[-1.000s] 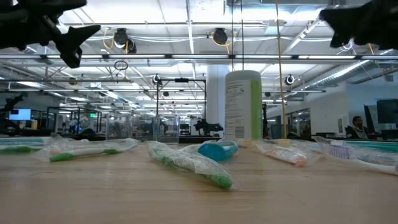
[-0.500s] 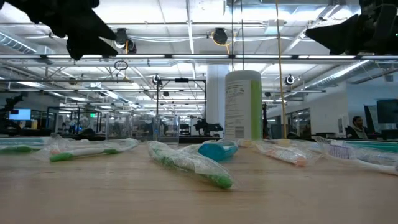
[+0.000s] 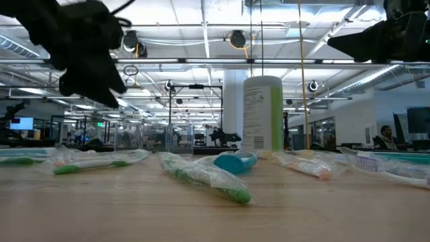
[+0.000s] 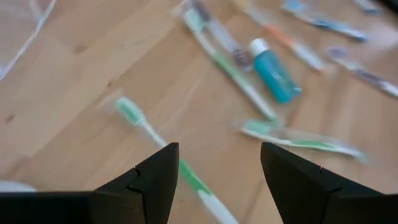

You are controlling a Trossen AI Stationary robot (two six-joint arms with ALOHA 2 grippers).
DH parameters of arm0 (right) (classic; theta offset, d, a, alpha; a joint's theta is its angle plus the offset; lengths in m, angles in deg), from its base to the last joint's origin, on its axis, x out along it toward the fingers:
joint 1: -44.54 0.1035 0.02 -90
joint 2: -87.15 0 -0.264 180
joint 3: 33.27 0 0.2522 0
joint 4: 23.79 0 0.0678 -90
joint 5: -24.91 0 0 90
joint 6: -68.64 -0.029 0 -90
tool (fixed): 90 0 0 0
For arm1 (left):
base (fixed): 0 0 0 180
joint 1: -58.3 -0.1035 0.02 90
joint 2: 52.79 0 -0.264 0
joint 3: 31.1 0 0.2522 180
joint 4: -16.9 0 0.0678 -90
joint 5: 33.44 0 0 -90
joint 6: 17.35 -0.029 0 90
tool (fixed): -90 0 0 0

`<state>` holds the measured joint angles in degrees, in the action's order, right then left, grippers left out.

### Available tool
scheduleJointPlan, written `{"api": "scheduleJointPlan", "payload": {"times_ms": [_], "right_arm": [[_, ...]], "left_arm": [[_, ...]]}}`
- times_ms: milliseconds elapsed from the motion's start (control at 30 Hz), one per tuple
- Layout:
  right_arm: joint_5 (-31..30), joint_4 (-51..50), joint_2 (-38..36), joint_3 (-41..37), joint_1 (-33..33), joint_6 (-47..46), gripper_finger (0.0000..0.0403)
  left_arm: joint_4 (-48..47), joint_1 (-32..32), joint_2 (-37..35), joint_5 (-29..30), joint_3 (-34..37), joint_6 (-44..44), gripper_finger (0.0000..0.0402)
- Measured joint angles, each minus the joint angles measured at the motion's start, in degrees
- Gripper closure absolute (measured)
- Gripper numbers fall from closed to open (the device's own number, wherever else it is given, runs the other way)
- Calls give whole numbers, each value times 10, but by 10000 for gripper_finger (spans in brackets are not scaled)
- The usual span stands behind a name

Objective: Pick & Place toothbrushing station
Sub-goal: Put the green toothbrush into the transparent organizer

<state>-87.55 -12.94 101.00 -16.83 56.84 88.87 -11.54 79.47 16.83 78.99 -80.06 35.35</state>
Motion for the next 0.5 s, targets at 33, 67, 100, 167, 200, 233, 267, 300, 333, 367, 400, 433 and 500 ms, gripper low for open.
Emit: {"api": "scheduleJointPlan", "payload": {"times_ms": [33,67,100,167,200,233,267,300,333,367,400,433,500], "right_arm": [[0,0,1,0,0,0,399],[0,1,2,0,0,0,399],[0,1,3,0,0,0,399],[0,4,4,0,0,0,399],[0,4,4,0,0,0,399],[0,4,4,0,0,2,399],[0,4,4,0,0,2,399],[0,4,4,0,0,3,399],[0,4,4,0,0,3,399],[0,4,4,0,0,4,399],[0,4,4,0,0,4,399],[0,4,4,0,0,5,399],[0,5,4,0,0,14,399]], "left_arm": [[2,0,17,2,0,14,167],[4,-1,34,5,0,30,167],[7,-1,53,9,0,45,167],[21,-4,88,31,0,85,167],[29,-6,104,40,0,104,167],[40,-7,119,46,0,119,167],[53,-9,135,47,0,128,167],[68,-10,150,47,0,133,167],[84,-11,163,47,0,137,167],[102,-11,177,46,0,139,167],[122,-12,189,46,0,139,167],[137,-12,199,46,0,139,167],[153,-13,219,46,0,139,170]]}}
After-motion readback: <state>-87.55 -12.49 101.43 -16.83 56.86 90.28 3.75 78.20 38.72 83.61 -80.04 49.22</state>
